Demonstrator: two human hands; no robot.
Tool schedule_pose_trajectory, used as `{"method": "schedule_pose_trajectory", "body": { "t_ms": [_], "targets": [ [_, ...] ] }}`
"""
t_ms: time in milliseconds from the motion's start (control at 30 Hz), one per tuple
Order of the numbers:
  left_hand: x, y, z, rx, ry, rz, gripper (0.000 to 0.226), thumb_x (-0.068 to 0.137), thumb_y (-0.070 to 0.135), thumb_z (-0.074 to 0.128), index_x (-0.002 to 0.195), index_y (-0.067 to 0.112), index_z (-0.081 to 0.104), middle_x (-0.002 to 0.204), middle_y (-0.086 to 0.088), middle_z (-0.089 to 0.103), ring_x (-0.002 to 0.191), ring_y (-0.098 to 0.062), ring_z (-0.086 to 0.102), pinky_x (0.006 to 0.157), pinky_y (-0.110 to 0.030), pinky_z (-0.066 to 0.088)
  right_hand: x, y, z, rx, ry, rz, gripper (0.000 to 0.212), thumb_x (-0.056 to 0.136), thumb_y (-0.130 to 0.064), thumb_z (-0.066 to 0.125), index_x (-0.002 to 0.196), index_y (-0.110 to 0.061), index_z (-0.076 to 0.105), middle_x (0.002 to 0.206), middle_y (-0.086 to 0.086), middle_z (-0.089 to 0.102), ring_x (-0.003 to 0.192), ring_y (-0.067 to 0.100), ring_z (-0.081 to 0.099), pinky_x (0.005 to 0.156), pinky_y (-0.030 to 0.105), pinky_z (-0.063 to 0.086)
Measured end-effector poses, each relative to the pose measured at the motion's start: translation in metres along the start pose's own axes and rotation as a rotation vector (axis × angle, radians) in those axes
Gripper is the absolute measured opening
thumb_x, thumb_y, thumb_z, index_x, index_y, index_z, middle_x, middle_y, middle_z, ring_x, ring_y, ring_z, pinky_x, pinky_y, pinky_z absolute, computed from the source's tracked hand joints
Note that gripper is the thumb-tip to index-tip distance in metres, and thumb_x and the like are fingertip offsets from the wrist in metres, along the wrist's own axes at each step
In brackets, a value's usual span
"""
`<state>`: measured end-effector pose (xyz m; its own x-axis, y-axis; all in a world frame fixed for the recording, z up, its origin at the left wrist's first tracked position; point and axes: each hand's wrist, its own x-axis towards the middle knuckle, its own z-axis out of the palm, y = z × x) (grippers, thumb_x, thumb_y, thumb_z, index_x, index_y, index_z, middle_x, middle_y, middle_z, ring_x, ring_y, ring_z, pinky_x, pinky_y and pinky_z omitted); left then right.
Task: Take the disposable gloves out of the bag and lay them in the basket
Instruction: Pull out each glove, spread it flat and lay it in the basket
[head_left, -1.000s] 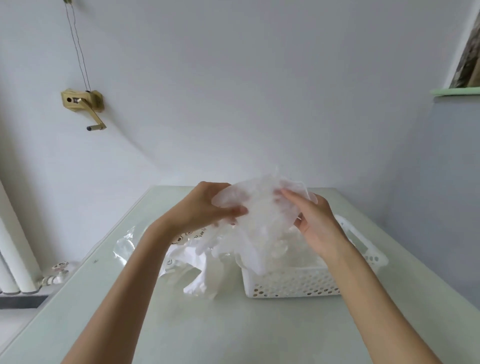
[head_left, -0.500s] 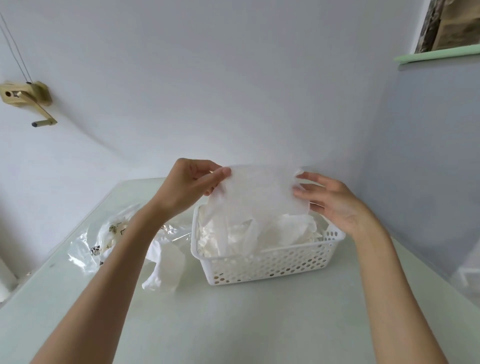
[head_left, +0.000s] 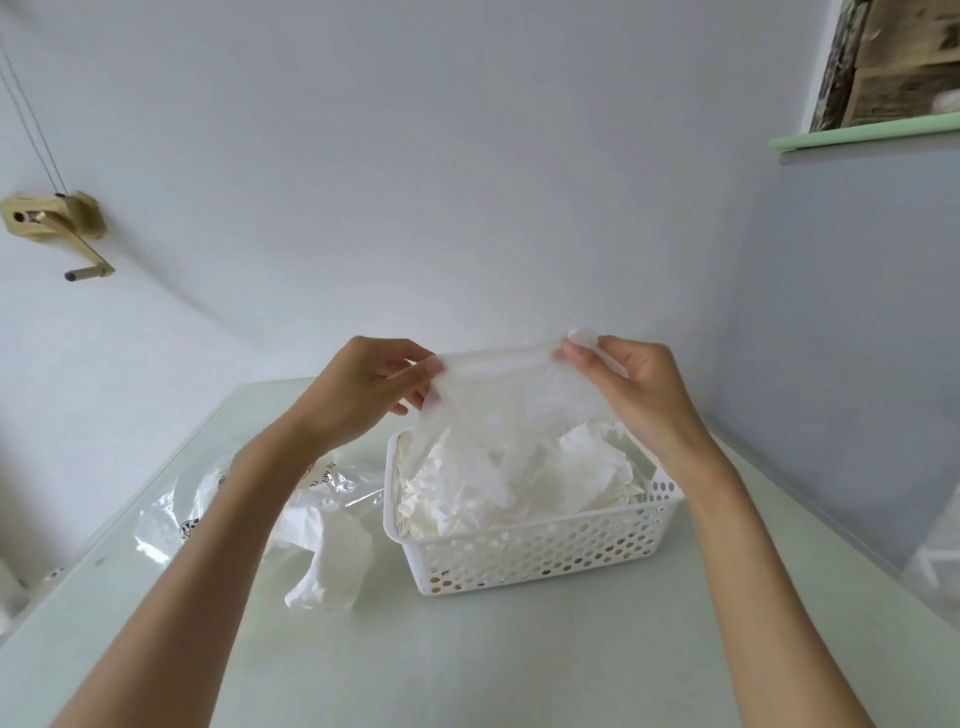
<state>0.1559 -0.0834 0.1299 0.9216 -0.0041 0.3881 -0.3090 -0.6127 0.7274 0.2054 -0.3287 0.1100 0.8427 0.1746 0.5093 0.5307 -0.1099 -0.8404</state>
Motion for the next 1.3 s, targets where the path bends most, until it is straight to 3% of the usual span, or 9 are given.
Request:
{"method": "schedule_pose_trajectory", "body": {
  "t_ms": [200,300,467,667,800,900,1033,1100,1300],
  "targets": [
    [-0.023,-0.014,-0.013,0.076,0.205,-0.016,0.015,0.097,0.033,0.05,0.091,0.034,0.064,0.104,0.014,0.065,0.106,-0.007,0.058,0.092,-0.025,0.042,-0.007,-0.023,0.038,-0.047,0.129,-0.125,0.021,0.092,-0.024,0.063,0.084,-0.006,0.07,0.079,0.012,0.069,0.073,0.003,0.058,0.07,0.016,0.042],
    [-0.034,-0.01,-0.025,0.017,0.369,-0.025,0.02,0.1,0.027,0.046,0.096,0.02,0.065,0.098,0.007,0.067,0.089,-0.009,0.058,0.074,-0.011,0.04,-0.013,-0.038,0.065,0.057,0.097,-0.09,0.02,0.094,-0.02,0.059,0.089,-0.005,0.069,0.066,0.0,0.064,0.058,0.003,0.059,0.062,0.013,0.045],
    [-0.034,0.003,-0.037,-0.185,0.603,-0.078,0.023,0.095,0.021,0.048,0.076,0.015,0.058,0.069,0.004,0.055,0.066,-0.009,0.05,0.061,-0.02,0.038,-0.011,-0.051,0.076,0.307,-0.009,0.108,0.02,0.093,-0.021,0.061,0.1,-0.004,0.067,0.055,-0.003,0.058,0.046,0.003,0.056,0.047,0.012,0.043],
    [0.004,-0.033,0.016,0.228,0.145,-0.157,0.025,0.097,0.02,0.046,0.078,0.03,0.059,0.064,-0.006,0.067,0.049,-0.008,0.056,0.062,-0.027,0.042,0.004,0.009,0.029,0.032,-0.03,0.423,0.021,0.089,-0.024,0.066,0.105,-0.01,0.067,0.064,-0.006,0.061,0.049,0.004,0.058,0.047,0.016,0.047],
    [0.024,-0.058,0.056,0.461,-0.002,-0.191,0.017,0.096,0.035,0.048,0.089,0.034,0.064,0.07,0.001,0.069,0.076,-0.021,0.062,0.075,-0.031,0.047,0.007,0.056,0.005,-0.257,-0.132,0.541,0.02,0.091,-0.032,0.063,0.104,-0.016,0.062,0.075,-0.003,0.063,0.052,0.013,0.062,0.055,0.022,0.05],
    [0.035,-0.062,0.065,0.558,-0.001,-0.176,0.021,0.093,0.046,0.052,0.094,0.032,0.068,0.075,0.007,0.067,0.077,-0.019,0.065,0.068,-0.028,0.043,0.011,0.07,-0.002,-0.491,-0.105,0.492,0.017,0.093,-0.031,0.057,0.103,-0.019,0.063,0.071,-0.003,0.064,0.046,0.011,0.063,0.048,0.017,0.044],
    [0.047,-0.067,0.07,0.613,0.065,-0.111,0.025,0.086,0.056,0.058,0.095,0.033,0.066,0.082,0.008,0.071,0.082,-0.016,0.066,0.063,-0.027,0.037,0.014,0.078,-0.003,-0.725,-0.034,0.44,0.021,0.091,-0.03,0.056,0.106,-0.021,0.067,0.102,0.007,0.069,0.085,0.029,0.067,0.075,0.029,0.05],
    [0.05,-0.068,0.069,0.623,0.107,-0.09,0.034,0.084,0.06,0.059,0.105,0.034,0.064,0.095,0.013,0.07,0.092,-0.012,0.064,0.066,-0.027,0.038,0.013,0.079,-0.002,-0.78,-0.009,0.414,0.021,0.089,-0.029,0.061,0.108,-0.022,0.066,0.11,0.006,0.068,0.095,0.029,0.065,0.076,0.027,0.045],
    [0.033,-0.053,0.061,0.479,0.249,0.006,0.02,0.097,0.028,0.049,0.107,0.033,0.065,0.107,0.017,0.067,0.101,-0.009,0.063,0.081,-0.031,0.049,0.012,0.06,0.004,-0.903,0.135,0.087,0.037,0.088,-0.01,0.063,0.122,-0.022,0.057,0.111,0.002,0.061,0.104,0.024,0.057,0.076,0.031,0.042]
  ]
}}
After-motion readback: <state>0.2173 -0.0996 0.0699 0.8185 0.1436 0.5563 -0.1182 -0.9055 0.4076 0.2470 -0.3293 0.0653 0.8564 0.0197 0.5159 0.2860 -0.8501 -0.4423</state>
